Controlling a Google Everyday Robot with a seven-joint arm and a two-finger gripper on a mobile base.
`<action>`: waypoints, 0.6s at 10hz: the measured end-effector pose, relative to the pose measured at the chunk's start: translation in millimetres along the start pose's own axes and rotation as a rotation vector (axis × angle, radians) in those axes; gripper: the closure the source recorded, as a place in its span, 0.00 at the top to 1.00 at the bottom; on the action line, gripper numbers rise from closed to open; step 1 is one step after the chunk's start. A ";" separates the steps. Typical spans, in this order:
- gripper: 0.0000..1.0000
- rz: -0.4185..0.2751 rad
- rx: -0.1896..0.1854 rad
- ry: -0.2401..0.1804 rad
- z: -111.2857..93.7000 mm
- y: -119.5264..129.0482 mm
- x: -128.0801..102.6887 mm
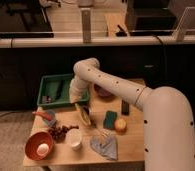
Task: Place banana in red bowl
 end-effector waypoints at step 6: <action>0.53 0.077 0.019 0.003 -8.4 6.2 -2.3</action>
